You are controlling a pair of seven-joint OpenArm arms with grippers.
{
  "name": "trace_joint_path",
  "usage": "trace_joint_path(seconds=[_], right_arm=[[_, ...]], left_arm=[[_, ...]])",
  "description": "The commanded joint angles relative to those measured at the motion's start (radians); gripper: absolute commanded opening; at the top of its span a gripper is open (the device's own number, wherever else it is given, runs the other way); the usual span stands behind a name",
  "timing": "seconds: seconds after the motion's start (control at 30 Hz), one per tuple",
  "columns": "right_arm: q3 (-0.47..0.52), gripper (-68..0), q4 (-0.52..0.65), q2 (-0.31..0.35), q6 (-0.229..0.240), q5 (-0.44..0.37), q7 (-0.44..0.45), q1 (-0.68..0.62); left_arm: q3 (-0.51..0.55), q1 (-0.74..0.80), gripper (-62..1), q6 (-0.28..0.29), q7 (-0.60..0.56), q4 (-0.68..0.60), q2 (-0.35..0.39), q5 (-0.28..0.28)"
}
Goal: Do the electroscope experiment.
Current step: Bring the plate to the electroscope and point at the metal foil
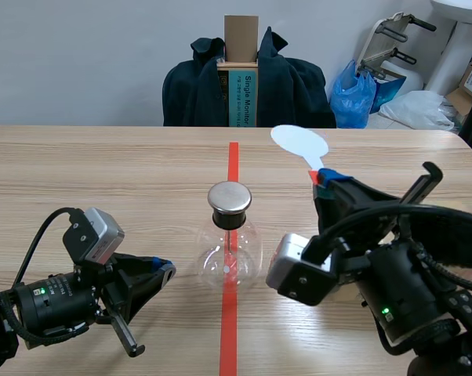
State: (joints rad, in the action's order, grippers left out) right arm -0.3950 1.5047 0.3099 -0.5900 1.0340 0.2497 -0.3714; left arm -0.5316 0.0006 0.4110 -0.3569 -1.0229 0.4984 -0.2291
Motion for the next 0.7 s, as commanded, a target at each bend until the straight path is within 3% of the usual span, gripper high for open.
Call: trace_joint_path(seconds=[0.0, 0.4, 0.67], right_arm=[[0.014, -66.7, 0.014, 0.002, -0.016, 0.012, -0.011, 0.025], [0.014, -66.7, -0.027, 0.002, -0.011, 0.015, -0.014, 0.025], [0.014, -66.7, -0.027, 0.003, -0.007, 0.015, 0.122, 0.025]], left_arm=[[0.004, -0.004, -58.5, -0.006, -0.019, -0.022, -0.016, -0.01], [0.004, -0.003, -58.5, -0.006, -0.017, -0.022, -0.021, -0.01], [0.004, -0.003, -58.5, -0.006, -0.017, -0.022, -0.021, -0.01]])
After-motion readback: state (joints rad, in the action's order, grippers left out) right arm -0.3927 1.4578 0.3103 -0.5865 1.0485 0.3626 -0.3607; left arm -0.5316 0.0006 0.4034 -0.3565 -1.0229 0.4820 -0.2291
